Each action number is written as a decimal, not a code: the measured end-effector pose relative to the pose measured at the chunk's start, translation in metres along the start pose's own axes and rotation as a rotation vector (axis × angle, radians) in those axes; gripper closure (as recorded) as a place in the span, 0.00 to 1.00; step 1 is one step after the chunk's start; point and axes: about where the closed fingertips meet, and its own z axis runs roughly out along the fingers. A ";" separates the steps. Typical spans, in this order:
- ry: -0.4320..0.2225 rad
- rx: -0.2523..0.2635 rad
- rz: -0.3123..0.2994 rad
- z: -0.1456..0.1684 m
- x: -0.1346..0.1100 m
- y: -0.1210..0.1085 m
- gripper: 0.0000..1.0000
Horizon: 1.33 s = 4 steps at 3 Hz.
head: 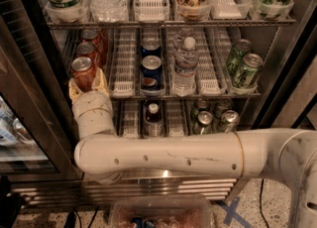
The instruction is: Pick coke can from middle shelf of fridge
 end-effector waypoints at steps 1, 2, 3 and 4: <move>0.000 0.000 0.000 0.000 0.000 0.000 1.00; -0.008 -0.004 0.012 0.000 -0.005 -0.001 1.00; -0.054 0.002 0.029 0.000 -0.024 -0.008 1.00; -0.122 0.042 0.046 -0.007 -0.051 -0.032 1.00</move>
Offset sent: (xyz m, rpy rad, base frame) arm 0.0000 0.0000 0.0000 0.0000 0.0000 0.0000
